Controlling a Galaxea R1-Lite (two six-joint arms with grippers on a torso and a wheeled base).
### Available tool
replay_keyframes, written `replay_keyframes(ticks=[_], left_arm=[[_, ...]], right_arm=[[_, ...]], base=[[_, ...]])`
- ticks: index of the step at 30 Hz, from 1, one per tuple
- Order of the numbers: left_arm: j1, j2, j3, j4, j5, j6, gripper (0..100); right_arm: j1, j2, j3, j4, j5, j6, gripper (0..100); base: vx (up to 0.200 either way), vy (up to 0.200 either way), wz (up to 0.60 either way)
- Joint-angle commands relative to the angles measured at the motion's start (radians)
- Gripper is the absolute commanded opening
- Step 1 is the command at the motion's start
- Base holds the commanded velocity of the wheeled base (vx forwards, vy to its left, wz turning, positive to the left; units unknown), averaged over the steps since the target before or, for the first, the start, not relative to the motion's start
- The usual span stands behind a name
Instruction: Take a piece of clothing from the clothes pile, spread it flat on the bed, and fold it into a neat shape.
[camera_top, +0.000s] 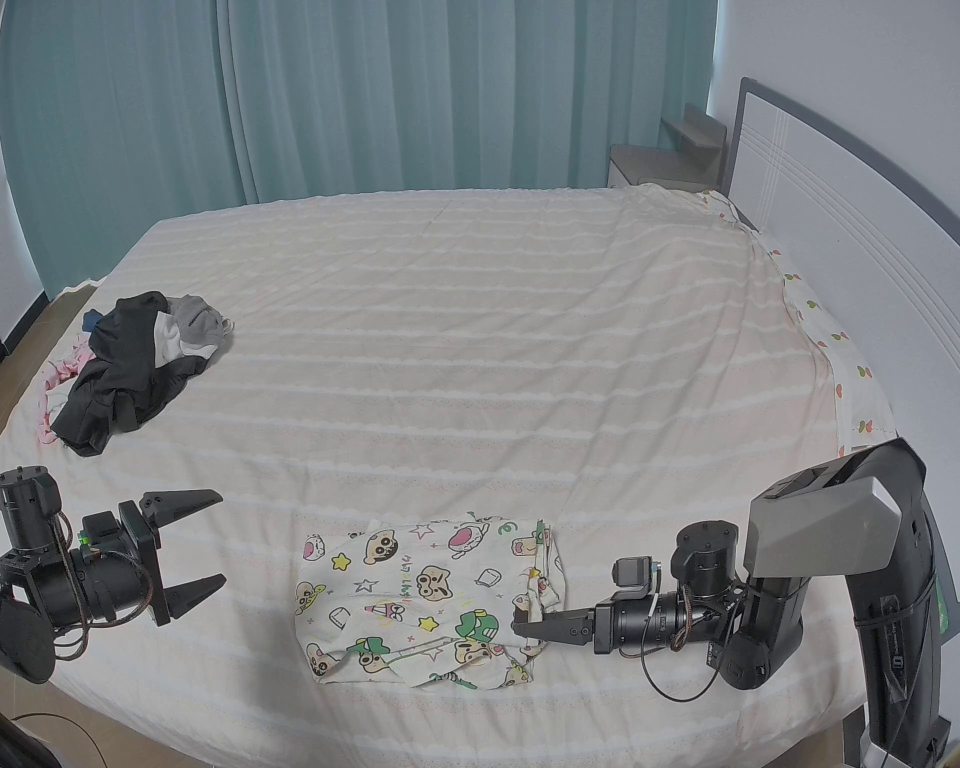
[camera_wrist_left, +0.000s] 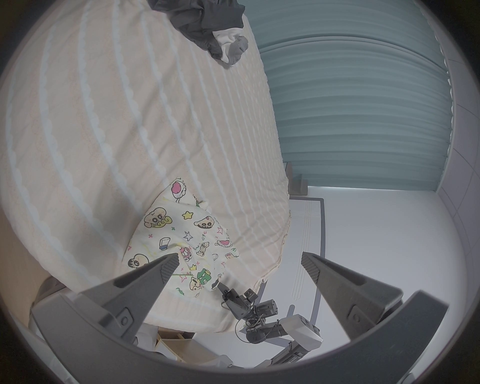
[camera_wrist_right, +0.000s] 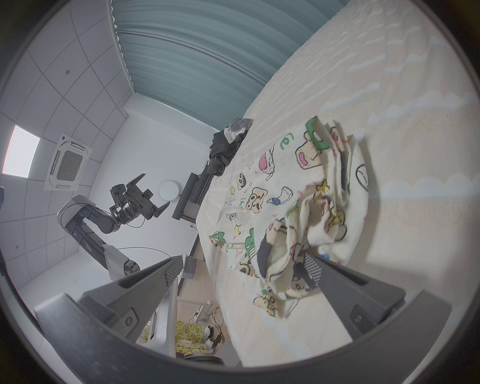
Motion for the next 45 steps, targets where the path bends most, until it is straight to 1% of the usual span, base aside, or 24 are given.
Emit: replay_keyframes(ticks=[1, 5, 11, 12, 26, 32, 37, 40, 45], left_arm=[[0.0, 0.006, 0.0, 0.0, 0.0, 0.0, 100], [0.0, 0.007, 0.0, 0.0, 0.0, 0.0, 100], [0.0, 0.007, 0.0, 0.0, 0.0, 0.0, 100], [0.0, 0.007, 0.0, 0.0, 0.0, 0.0, 100], [0.0, 0.007, 0.0, 0.0, 0.0, 0.001, 100], [0.002, 0.007, 0.0, 0.0, 0.0, 0.001, 100], [0.002, 0.007, 0.0, 0.0, 0.0, 0.001, 100], [0.0, 0.007, 0.0, 0.0, 0.0, 0.003, 100], [0.0, 0.009, 0.0, 0.0, 0.0, 0.007, 100]], right_arm=[[-0.014, 0.036, -0.041, 0.005, 0.01, -0.001, 100], [-0.017, 0.036, -0.057, 0.038, 0.021, -0.001, 100], [-0.021, 0.038, -0.071, 0.045, 0.021, -0.001, 100], [-0.019, 0.038, -0.071, 0.045, 0.021, -0.001, 0], [-0.019, 0.035, -0.062, 0.044, 0.008, -0.01, 0], [-0.05, 0.012, -0.028, 0.042, 0.007, -0.021, 0], [-0.073, 0.0, 0.055, 0.024, 0.004, -0.08, 0], [-0.082, -0.008, 0.067, 0.013, -0.015, -0.08, 0], [-0.08, -0.011, 0.091, 0.013, -0.016, -0.088, 0]], base=[[0.0, 0.0, 0.0], [0.0, 0.0, 0.0], [0.0, 0.0, 0.0], [0.0, 0.0, 0.0], [0.0, 0.0, 0.0], [0.0, 0.0, 0.0], [0.0, 0.0, 0.0], [0.0, 0.0, 0.0], [0.0, 0.0, 0.0]])
